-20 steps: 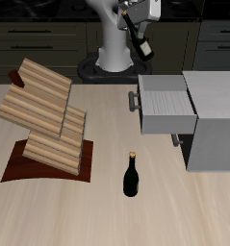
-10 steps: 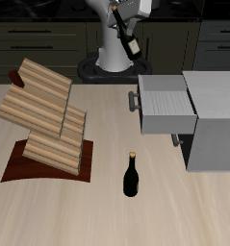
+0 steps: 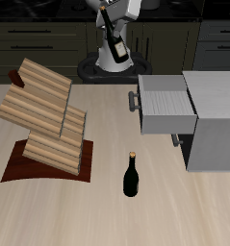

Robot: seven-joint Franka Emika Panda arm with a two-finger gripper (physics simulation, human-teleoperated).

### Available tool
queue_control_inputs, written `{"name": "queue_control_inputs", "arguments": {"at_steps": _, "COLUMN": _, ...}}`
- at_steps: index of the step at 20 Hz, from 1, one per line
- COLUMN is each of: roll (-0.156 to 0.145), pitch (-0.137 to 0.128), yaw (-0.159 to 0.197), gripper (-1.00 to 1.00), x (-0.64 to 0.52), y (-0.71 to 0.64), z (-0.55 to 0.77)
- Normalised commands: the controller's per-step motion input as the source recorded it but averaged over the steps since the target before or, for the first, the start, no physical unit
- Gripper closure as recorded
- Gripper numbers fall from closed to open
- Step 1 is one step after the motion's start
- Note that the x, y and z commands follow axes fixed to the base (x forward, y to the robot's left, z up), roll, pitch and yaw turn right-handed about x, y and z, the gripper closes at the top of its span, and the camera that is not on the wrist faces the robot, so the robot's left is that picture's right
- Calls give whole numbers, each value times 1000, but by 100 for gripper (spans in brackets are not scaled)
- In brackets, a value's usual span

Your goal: Place the wine bottle from the drawer onto the top layer of the wine rack

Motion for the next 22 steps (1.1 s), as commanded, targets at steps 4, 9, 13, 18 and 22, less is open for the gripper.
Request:
{"name": "queue_control_inputs", "arguments": {"at_steps": 4, "roll": -54, "pitch": -17, "yaw": -75, "gripper": 100, "x": 137, "y": -198, "z": 15}}
{"name": "queue_control_inputs", "arguments": {"at_steps": 9, "roll": -3, "pitch": -7, "yaw": -37, "gripper": 100, "x": 75, "y": 0, "z": 72}}
{"name": "queue_control_inputs", "arguments": {"at_steps": 13, "roll": -41, "pitch": 10, "yaw": -121, "gripper": 100, "x": 186, "y": -230, "z": 104}}
{"name": "queue_control_inputs", "arguments": {"at_steps": 18, "roll": -47, "pitch": 9, "yaw": -40, "gripper": 100, "x": 104, "y": -72, "z": 66}}
{"name": "queue_control_inputs", "arguments": {"at_steps": 22, "roll": -35, "pitch": 4, "yaw": -54, "gripper": 100, "x": 112, "y": -108, "z": 77}}
